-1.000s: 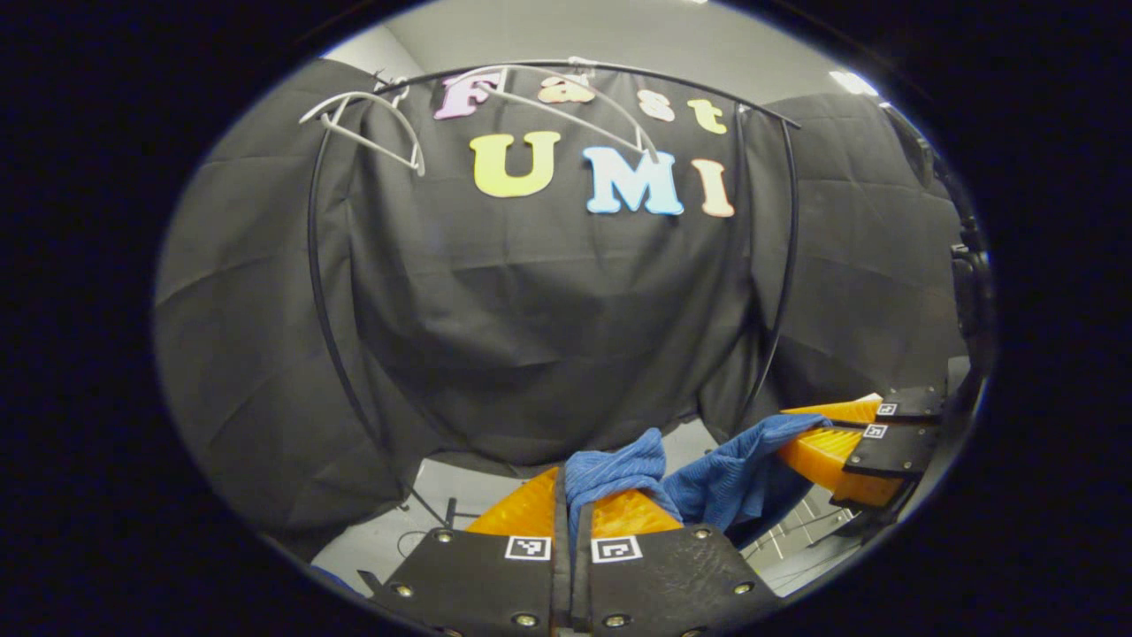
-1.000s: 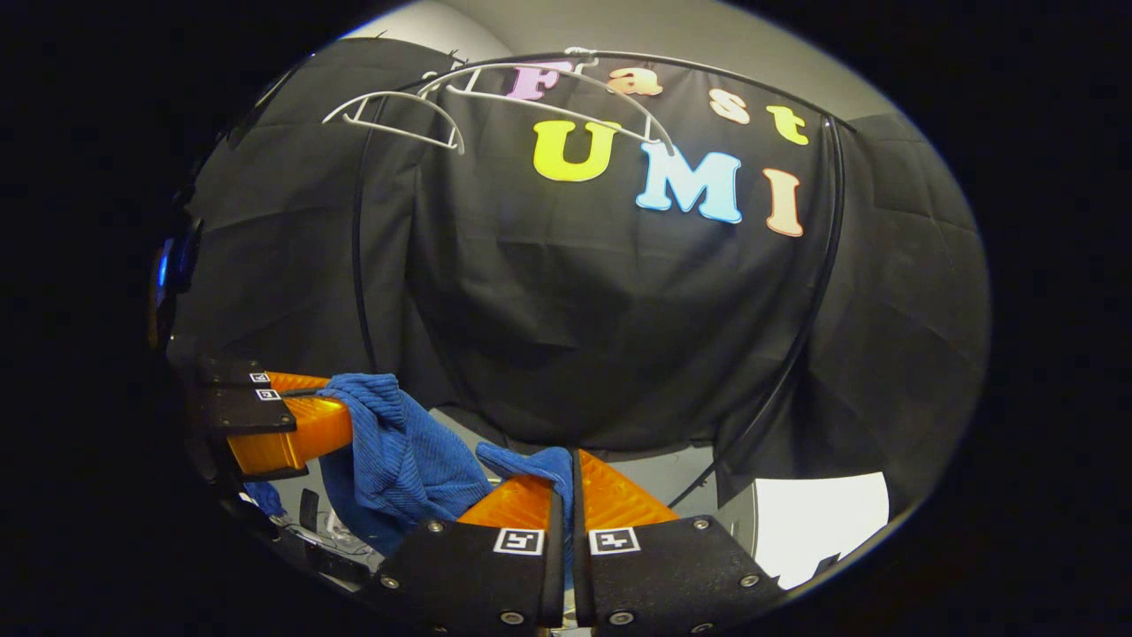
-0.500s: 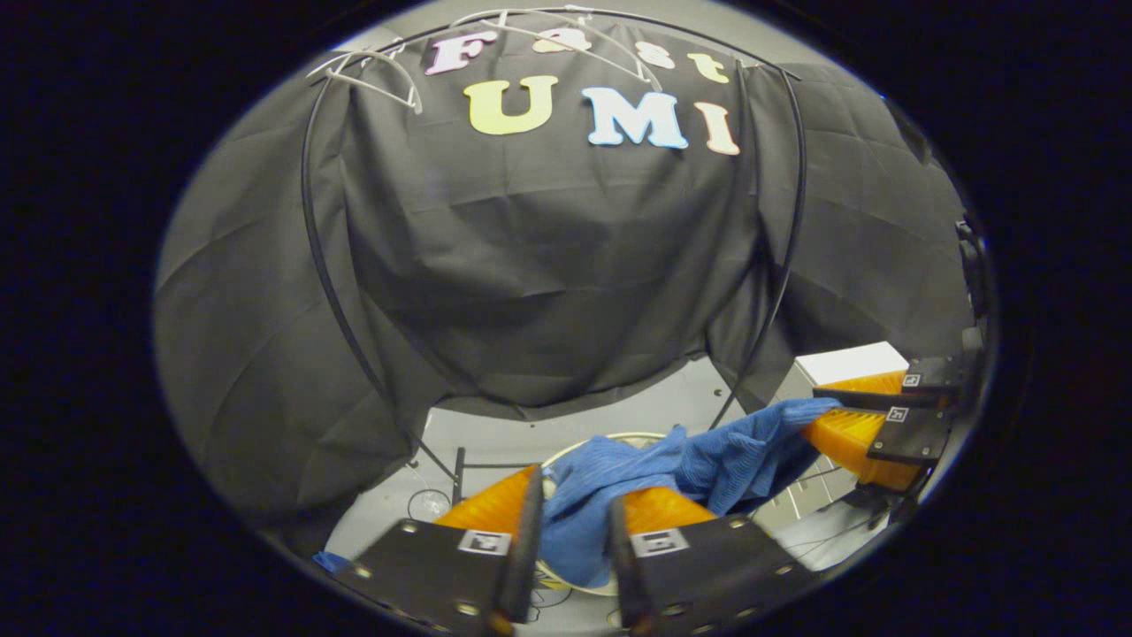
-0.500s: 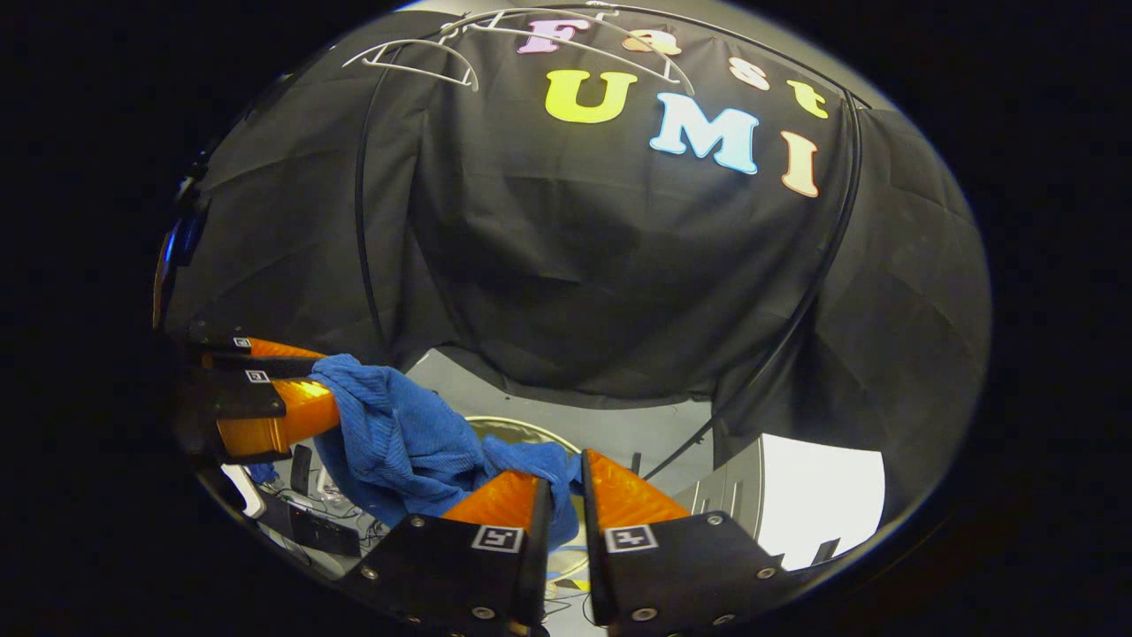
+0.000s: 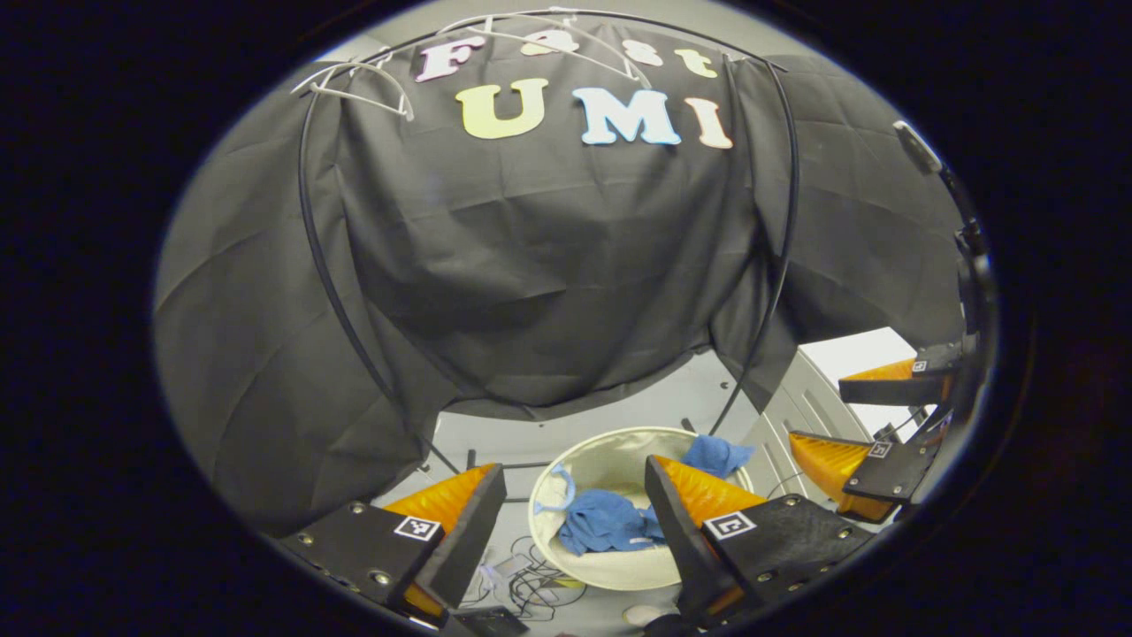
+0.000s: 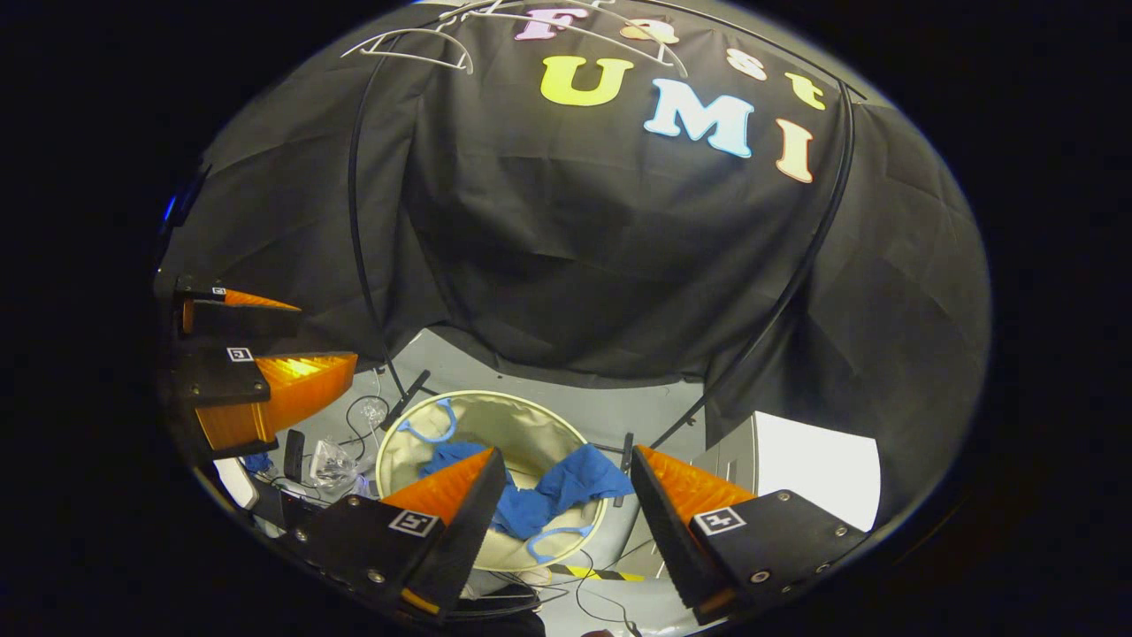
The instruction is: Grasp the clothes on the hanger with both hands and then place them into the laundry hamper below.
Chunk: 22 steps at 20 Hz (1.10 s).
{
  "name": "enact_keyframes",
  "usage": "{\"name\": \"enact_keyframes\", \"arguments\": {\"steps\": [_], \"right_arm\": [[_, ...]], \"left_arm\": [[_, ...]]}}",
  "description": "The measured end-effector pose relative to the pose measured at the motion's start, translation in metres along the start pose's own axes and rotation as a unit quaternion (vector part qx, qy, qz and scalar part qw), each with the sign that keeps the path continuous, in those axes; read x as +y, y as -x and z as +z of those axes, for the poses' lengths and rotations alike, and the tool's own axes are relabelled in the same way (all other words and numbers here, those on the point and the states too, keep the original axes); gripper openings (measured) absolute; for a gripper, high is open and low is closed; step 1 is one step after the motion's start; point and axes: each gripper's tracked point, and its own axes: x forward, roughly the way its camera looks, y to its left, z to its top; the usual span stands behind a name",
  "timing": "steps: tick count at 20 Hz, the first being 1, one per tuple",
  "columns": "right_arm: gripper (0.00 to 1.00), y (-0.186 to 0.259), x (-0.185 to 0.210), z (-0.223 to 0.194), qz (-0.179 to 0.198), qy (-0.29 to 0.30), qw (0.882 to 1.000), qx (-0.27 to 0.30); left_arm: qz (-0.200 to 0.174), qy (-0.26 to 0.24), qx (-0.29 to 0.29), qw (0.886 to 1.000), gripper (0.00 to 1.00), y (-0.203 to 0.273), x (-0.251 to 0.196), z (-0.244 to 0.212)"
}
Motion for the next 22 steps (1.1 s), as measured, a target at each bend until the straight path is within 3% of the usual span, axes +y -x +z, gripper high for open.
{"name": "enact_keyframes", "arguments": {"steps": [5, 11, 19, 22], "right_arm": [[0.94, 0.013, -0.003, 0.013, 0.002, -0.013, 1.0, -0.028], [0.95, 0.063, -0.036, 0.063, -0.012, -0.038, 0.994, -0.107], [0.95, 0.17, -0.113, 0.124, -0.042, -0.089, 0.97, -0.222], [0.96, 0.205, -0.135, 0.138, -0.052, -0.088, 0.96, -0.262]], "left_arm": [[0.015, -0.008, -0.028, 0.999, 0.92, 0.025, 0.006, 0.017], [0.041, 0.01, -0.095, 0.995, 0.98, 0.063, 0.013, 0.085], [0.076, 0.049, -0.231, 0.969, 0.96, 0.176, -0.002, 0.189], [0.087, 0.041, -0.272, 0.957, 0.96, 0.215, -0.006, 0.217]]}}
